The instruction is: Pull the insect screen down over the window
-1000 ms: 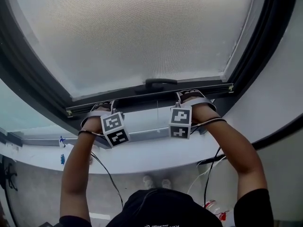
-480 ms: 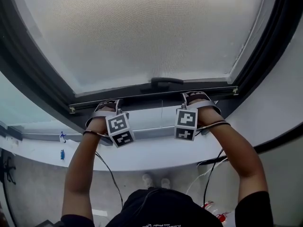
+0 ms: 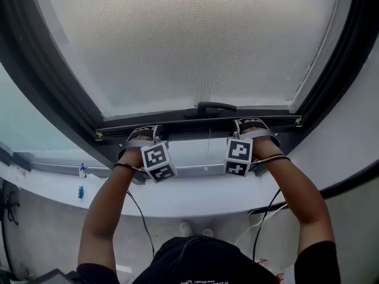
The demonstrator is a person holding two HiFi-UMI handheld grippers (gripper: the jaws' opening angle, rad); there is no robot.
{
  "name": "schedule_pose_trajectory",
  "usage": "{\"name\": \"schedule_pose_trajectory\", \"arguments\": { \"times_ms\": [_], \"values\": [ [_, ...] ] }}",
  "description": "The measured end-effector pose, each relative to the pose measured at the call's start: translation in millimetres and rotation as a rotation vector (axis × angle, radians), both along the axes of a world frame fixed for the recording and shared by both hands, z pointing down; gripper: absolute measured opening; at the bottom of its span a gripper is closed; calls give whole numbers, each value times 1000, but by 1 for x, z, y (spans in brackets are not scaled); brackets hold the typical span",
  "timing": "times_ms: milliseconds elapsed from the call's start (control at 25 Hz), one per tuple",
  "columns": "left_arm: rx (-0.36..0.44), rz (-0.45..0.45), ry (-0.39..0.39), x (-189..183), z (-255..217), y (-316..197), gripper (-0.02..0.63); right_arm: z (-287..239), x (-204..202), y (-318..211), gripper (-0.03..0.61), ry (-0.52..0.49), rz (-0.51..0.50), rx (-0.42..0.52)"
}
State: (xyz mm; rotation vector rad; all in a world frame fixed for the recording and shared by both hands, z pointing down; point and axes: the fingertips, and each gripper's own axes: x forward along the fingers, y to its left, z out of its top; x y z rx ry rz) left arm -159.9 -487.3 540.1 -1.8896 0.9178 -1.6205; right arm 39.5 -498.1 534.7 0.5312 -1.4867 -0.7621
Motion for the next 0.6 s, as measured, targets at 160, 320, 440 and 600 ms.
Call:
{"name": "schedule_pose_trajectory", "arguments": {
  "times_ms": [160,320,440,600],
  "values": [
    [-11,-16,-6,-1,1,0,100,0,-1,0,127,-11,-18,14],
    [-44,-29,-28,2,2,3,100,-1,0,3,127,-9,-35,8],
    [-41,-40,-56,0,4,2,100,-1,1,4,127,4,-35,8],
    [5,-52,-57,-3,1,2,100,-2,1,6,129,1,-46,24]
  ]
}}
